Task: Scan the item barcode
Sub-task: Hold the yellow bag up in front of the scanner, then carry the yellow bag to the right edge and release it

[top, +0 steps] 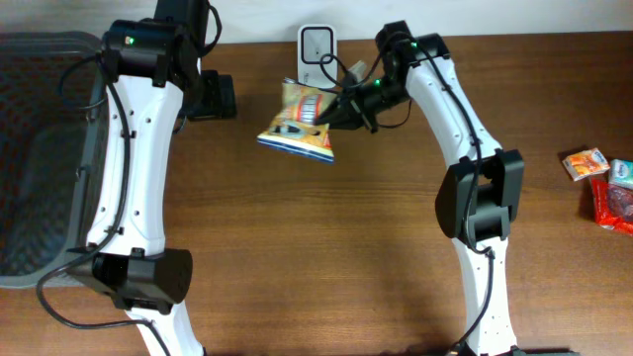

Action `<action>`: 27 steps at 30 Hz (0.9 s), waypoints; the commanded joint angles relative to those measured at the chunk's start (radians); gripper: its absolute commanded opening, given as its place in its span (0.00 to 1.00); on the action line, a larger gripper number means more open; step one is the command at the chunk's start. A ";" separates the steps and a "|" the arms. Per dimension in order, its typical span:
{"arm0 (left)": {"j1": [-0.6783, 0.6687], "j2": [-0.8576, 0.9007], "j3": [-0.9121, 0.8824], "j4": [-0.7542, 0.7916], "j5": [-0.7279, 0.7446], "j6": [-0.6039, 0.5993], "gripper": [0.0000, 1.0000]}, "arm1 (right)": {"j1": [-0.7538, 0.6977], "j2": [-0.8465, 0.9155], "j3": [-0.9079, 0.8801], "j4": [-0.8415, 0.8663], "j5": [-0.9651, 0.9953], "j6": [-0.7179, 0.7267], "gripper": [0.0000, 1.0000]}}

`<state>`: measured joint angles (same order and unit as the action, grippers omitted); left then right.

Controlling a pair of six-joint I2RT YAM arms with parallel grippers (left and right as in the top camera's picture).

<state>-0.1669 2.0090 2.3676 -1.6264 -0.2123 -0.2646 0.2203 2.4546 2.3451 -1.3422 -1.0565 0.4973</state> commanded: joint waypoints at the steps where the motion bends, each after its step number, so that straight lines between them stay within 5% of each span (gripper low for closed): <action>1: 0.002 -0.001 0.005 0.001 0.007 0.005 0.99 | -0.031 -0.014 0.017 0.099 0.212 -0.124 0.04; 7: 0.002 -0.001 0.005 0.001 0.007 0.005 0.99 | -0.031 -0.013 0.017 0.473 0.302 -0.174 0.04; 12: 0.002 -0.001 0.005 0.001 0.007 0.005 0.99 | -0.031 -0.011 0.016 0.618 0.411 -0.043 0.04; 22: 0.002 -0.001 0.005 0.001 0.007 0.005 0.99 | -0.157 -0.122 0.017 0.595 0.392 0.069 0.04; 27: 0.002 -0.001 0.005 0.001 0.007 0.005 0.99 | -0.417 -0.240 0.017 0.307 0.658 0.069 0.04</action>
<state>-0.1669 2.0090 2.3676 -1.6268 -0.2123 -0.2646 -0.0807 2.3131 2.3432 -0.9588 -0.5507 0.5682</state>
